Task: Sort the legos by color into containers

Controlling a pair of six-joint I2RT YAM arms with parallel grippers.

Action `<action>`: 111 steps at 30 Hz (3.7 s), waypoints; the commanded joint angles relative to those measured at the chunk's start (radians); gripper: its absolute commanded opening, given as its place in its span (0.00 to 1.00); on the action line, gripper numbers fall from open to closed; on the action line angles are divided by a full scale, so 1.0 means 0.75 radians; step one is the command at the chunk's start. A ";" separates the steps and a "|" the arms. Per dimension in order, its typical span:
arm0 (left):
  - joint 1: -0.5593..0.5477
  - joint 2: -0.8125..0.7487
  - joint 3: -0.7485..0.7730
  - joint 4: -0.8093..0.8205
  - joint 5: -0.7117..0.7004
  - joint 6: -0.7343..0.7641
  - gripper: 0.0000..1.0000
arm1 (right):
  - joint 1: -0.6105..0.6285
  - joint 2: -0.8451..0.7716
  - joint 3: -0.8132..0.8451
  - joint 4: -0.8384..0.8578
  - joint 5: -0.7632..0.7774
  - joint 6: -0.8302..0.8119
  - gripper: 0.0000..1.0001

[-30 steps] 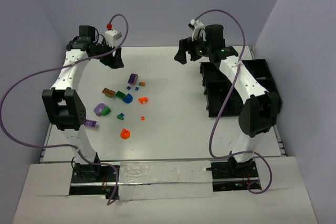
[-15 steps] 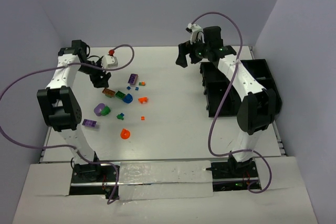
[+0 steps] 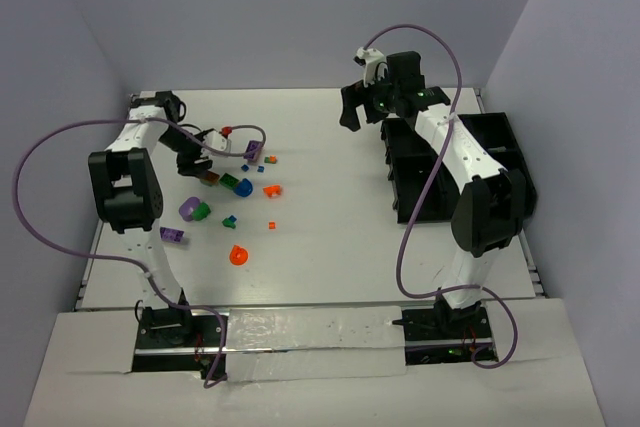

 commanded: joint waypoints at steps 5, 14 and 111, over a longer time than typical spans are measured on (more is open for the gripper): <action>-0.032 0.004 -0.067 0.003 -0.064 0.198 0.66 | -0.008 -0.050 0.017 -0.016 0.045 -0.040 1.00; -0.041 0.033 -0.070 0.026 -0.094 0.189 0.48 | -0.018 -0.026 0.036 -0.022 0.040 -0.036 1.00; -0.371 -0.709 -0.446 1.817 0.996 -2.696 0.00 | 0.247 0.114 0.362 0.100 -1.014 0.101 0.02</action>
